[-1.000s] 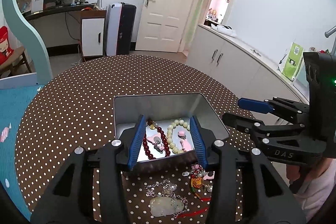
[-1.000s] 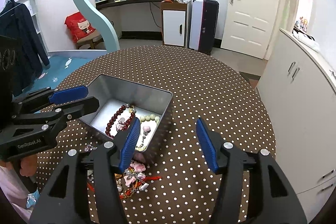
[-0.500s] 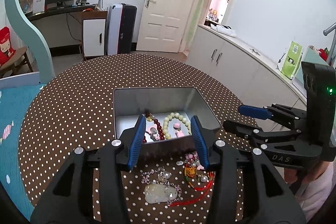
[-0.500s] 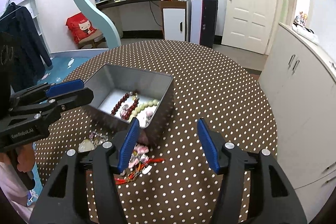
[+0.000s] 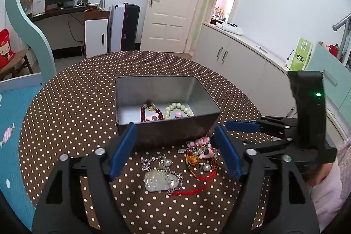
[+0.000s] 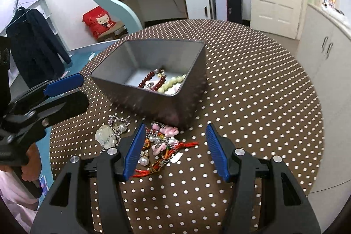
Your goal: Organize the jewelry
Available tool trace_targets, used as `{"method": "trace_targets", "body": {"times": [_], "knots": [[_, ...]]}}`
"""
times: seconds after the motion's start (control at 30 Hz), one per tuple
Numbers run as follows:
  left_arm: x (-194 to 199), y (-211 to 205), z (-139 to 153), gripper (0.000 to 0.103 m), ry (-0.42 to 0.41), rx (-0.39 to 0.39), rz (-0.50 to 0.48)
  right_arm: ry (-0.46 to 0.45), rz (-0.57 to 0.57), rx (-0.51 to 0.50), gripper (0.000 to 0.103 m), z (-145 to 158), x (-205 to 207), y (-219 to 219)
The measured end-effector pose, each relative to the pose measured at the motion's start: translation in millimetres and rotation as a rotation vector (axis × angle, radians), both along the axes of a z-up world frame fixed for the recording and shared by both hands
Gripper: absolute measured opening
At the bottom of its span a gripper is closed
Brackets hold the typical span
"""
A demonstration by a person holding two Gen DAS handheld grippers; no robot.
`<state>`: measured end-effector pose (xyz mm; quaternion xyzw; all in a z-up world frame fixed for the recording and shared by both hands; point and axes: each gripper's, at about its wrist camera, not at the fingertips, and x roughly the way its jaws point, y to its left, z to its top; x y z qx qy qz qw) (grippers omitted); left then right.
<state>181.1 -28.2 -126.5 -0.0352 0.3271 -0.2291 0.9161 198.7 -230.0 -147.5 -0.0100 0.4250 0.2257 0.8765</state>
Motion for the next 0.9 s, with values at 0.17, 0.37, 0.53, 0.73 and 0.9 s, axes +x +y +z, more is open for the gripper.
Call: {"method": "trace_targets", "body": {"times": [0.17,0.37,0.53,0.73,0.9], "knots": [[0.3,3.7,-4.0,0.079,0.022,0.001,0.005,0.043,0.014,0.006,0.039,-9.1,8.6,5.8],[4.2,2.7,-12.0,0.082,0.052,0.017,0.012,0.086,0.019,0.015,0.025,-15.9,17.1,10.1],[7.9,-0.4,-18.3,0.082,0.069,0.021,0.002,0.082,0.034,0.021,0.014,-13.9,16.6,13.4],[8.8,-8.0,-22.1,0.082,0.078,0.028,-0.02,0.072,0.017,0.019,0.014,-11.4,12.7,7.8],[9.7,-15.4,-24.7,0.082,0.082,0.034,-0.045,0.018,-0.007,0.04,0.014,5.6,4.2,-10.4]]}}
